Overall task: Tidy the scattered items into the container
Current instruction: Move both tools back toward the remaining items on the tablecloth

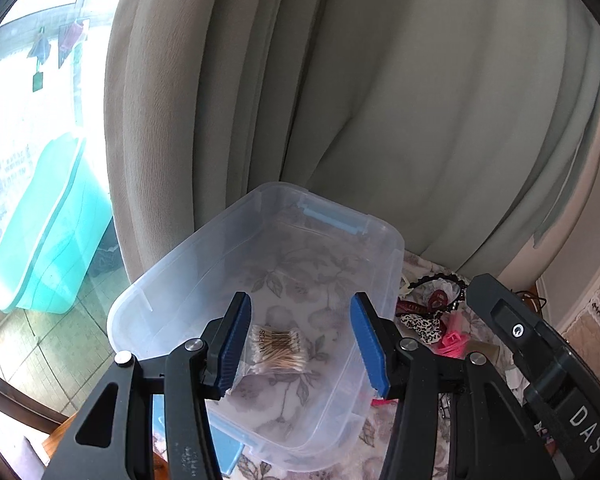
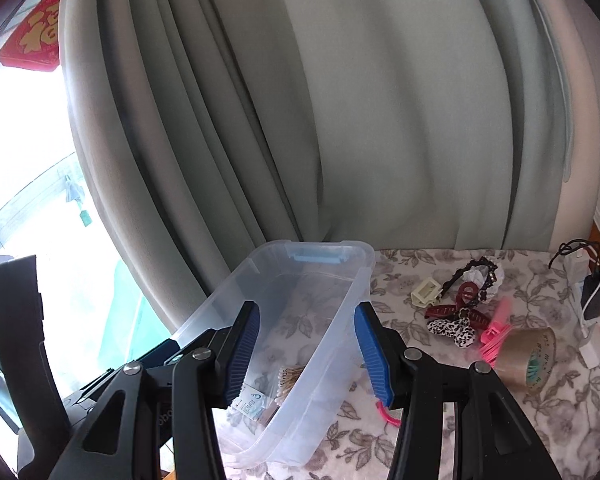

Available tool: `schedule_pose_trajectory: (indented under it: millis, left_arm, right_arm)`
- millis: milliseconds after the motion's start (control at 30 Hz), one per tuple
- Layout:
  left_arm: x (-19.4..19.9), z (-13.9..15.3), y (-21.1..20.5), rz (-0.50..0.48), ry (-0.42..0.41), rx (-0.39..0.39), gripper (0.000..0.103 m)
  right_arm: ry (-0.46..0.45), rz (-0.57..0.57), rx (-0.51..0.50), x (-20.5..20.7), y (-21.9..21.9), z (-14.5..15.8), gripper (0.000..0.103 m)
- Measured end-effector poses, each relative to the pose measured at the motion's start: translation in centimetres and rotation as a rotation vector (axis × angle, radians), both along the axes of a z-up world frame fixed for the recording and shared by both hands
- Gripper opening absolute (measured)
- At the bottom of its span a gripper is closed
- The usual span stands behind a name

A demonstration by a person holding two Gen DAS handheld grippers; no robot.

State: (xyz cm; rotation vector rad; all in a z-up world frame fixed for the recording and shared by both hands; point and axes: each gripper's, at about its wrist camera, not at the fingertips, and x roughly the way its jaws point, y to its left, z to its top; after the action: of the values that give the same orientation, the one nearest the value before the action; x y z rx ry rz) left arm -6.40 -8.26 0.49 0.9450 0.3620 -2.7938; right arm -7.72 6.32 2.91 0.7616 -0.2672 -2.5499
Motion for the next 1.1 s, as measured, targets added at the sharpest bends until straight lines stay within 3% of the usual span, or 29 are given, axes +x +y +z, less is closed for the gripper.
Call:
schedule_pose_trajectory:
  millis: [133,500,733,867,1100]
  left_arm:
    - [1.2,1.5,2.9,-0.028,0.007,-0.049,0.064]
    - [2.2,2.0,11.7,-0.076,-0.039,-0.217,0.07]
    - [2.3,1.6,16.1,-0.212,-0.008,-0.197,0.07]
    - [1.5,0.0,17.3,-0.258,-0.03,-0.175,0.07]
    - [-1.1,-6.2,17.7,-0.259,-0.177,-0.155,0.07]
  right_arm:
    - [0.031,-0.042,-0.026,1.3,2.7,1.4,0.054]
    - [0.043,-0.175,-0.094,4.1,11.4,2.4,0.058]
    - [0.03,-0.281,-0.099,5.5,16.8,1.6,0.058]
    - [-0.011,-0.359,-0.12,5.3,19.9,0.6,0.059]
    - [-0.141,-0.44,-0.113,3.4,22.9,-3.3,0.059]
